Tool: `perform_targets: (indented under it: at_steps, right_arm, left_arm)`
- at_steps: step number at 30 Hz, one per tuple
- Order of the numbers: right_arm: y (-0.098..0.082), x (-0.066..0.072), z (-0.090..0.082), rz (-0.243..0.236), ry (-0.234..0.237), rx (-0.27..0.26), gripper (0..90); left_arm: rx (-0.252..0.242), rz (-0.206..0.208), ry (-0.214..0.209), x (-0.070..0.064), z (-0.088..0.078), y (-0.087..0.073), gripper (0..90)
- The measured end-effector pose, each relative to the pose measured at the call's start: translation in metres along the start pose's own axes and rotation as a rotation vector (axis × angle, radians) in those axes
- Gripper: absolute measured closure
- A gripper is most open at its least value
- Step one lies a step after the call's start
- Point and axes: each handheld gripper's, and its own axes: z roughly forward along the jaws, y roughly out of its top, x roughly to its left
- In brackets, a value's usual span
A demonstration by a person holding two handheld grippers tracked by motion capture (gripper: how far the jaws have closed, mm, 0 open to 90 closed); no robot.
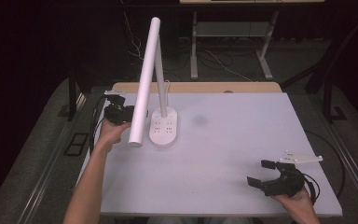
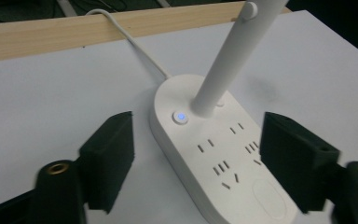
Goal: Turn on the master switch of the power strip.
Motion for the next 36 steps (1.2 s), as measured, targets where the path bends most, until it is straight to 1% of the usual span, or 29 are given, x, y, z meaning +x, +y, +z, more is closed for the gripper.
perform_targets:
  at_steps: [1, 2, 3, 4, 5, 6, 7, 8, 10, 14, 18, 19, 21, 24, 26, 27, 28, 29, 30, 32, 36]
  right_arm:
    - [0.0, 0.0, 0.0, 0.0, 0.0, 0.0, 0.1]
    - [0.0, 0.0, 0.0, -0.001, 0.0, 0.0, 0.1]
    - [0.0, 0.0, 0.0, -0.001, 0.0, 0.0, 0.1]
    - [0.0, 0.0, 0.0, -0.001, 0.0, 0.0, 0.1]
    - [0.0, 0.0, 0.0, -0.004, -0.001, -0.001, 0.1]
    - [0.0, 0.0, 0.0, -0.004, -0.001, -0.001, 0.1]
    - [0.0, 0.0, 0.0, -0.006, 0.0, -0.003, 0.1]
    - [0.0, 0.0, 0.0, -0.006, 0.0, -0.002, 0.1]
    - [0.0, 0.001, 0.0, -0.008, 0.001, -0.003, 0.1]
    - [0.001, 0.002, 0.001, -0.006, 0.003, -0.001, 0.1]
    - [0.001, 0.002, 0.001, -0.01, 0.003, -0.001, 0.1]
    - [0.001, 0.002, 0.001, -0.01, 0.003, -0.001, 0.1]
    - [0.001, 0.002, 0.001, -0.011, 0.005, 0.0, 0.1]
    - [0.001, 0.003, 0.001, -0.012, 0.006, -0.002, 0.1]
    - [0.001, 0.003, 0.001, -0.014, 0.005, -0.001, 0.1]
    - [0.001, 0.003, 0.001, -0.016, 0.005, -0.002, 0.1]
    - [0.001, 0.003, 0.001, -0.016, 0.005, -0.001, 0.1]
    - [0.001, 0.003, 0.002, -0.015, 0.005, -0.003, 0.1]
    - [0.001, 0.003, 0.001, -0.011, 0.006, 0.0, 0.1]
    - [0.001, 0.003, 0.002, -0.011, 0.006, -0.001, 0.1]
    - [0.001, 0.003, 0.002, -0.011, 0.006, 0.0, 0.1]
  left_arm:
    - [-0.001, -0.002, -0.004, 0.0, -0.002, -0.001, 24.3]
    - [-0.001, -0.002, -0.006, -0.001, -0.005, -0.002, 20.9]
    - [-0.001, -0.002, -0.014, -0.001, -0.007, -0.003, 13.7]
    - [0.001, 0.0, -0.027, -0.001, -0.009, -0.004, 13.7]
    - [-0.006, -0.011, -0.032, -0.002, -0.012, -0.005, 6.9]
    - [-0.008, -0.014, -0.036, -0.002, -0.014, -0.005, 6.9]
    - [-0.004, -0.016, -0.044, -0.003, -0.015, -0.006, 0.8]
    - [-0.004, -0.005, -0.049, -0.002, -0.017, -0.007, 0.0]
    - [-0.003, -0.009, -0.057, -0.003, -0.022, -0.009, 0.0]
    - [-0.021, -0.017, -0.054, -0.007, -0.032, -0.013, 0.0]
    - [-0.03, -0.002, -0.052, -0.01, -0.042, -0.017, 0.0]
    - [-0.032, -0.003, -0.047, -0.012, -0.045, -0.019, 0.0]
    - [-0.042, -0.008, -0.051, -0.014, -0.05, -0.022, 0.0]
    - [-0.061, -0.008, -0.043, -0.018, -0.056, -0.029, 0.0]
    - [-0.077, -0.014, -0.047, -0.021, -0.058, -0.035, 0.0]
    - [-0.076, -0.01, -0.045, -0.022, -0.059, -0.038, 0.0]
    - [-0.079, -0.019, -0.042, -0.025, -0.06, -0.041, 0.0]
    - [-0.08, -0.016, -0.044, -0.025, -0.061, -0.044, 0.0]
    - [-0.083, -0.021, -0.045, -0.027, -0.062, -0.047, 0.0]
    - [-0.082, -0.017, -0.042, -0.029, -0.063, -0.053, 0.0]
    - [-0.086, -0.008, -0.049, -0.034, -0.067, -0.061, 0.0]
